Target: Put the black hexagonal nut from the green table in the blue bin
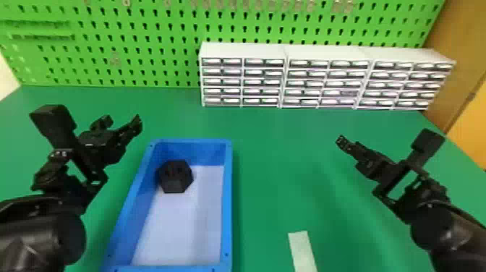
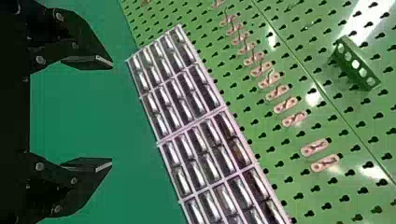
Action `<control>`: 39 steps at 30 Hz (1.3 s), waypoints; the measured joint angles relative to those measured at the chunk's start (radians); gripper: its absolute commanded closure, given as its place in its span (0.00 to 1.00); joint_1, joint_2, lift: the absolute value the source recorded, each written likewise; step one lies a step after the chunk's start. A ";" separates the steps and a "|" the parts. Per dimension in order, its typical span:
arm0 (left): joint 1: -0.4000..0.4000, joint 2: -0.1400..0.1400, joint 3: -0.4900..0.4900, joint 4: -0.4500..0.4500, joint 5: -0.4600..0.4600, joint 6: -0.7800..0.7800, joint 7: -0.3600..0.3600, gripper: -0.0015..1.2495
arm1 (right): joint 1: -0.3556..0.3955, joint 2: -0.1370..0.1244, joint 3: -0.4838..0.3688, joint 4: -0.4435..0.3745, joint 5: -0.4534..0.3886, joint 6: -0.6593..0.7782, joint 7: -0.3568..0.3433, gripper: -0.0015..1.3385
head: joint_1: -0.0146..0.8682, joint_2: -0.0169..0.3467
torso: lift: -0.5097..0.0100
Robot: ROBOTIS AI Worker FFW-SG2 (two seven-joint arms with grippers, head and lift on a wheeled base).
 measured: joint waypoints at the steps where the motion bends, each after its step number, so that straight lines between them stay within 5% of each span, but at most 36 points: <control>1: -0.002 -0.002 -0.004 0.000 -0.012 -0.001 0.004 0.38 | 0.003 -0.004 -0.001 -0.004 -0.004 0.003 0.000 0.39 | 0.80 0.07 | 0.79; 15: -0.008 -0.011 -0.010 -0.005 -0.030 -0.019 0.021 0.38 | 0.021 -0.001 -0.012 -0.036 -0.005 0.036 0.000 0.39 | 0.80 0.07 | 0.79; 23: 0.012 -0.012 -0.033 -0.032 -0.029 -0.038 0.105 0.38 | 0.027 0.001 -0.011 -0.040 -0.004 0.041 0.001 0.39 | 0.80 0.07 | 0.79; 39: 0.012 -0.010 -0.025 -0.035 -0.011 -0.037 0.100 0.38 | 0.034 -0.001 -0.006 -0.050 0.010 0.049 0.000 0.39 | 0.80 0.07 | 0.79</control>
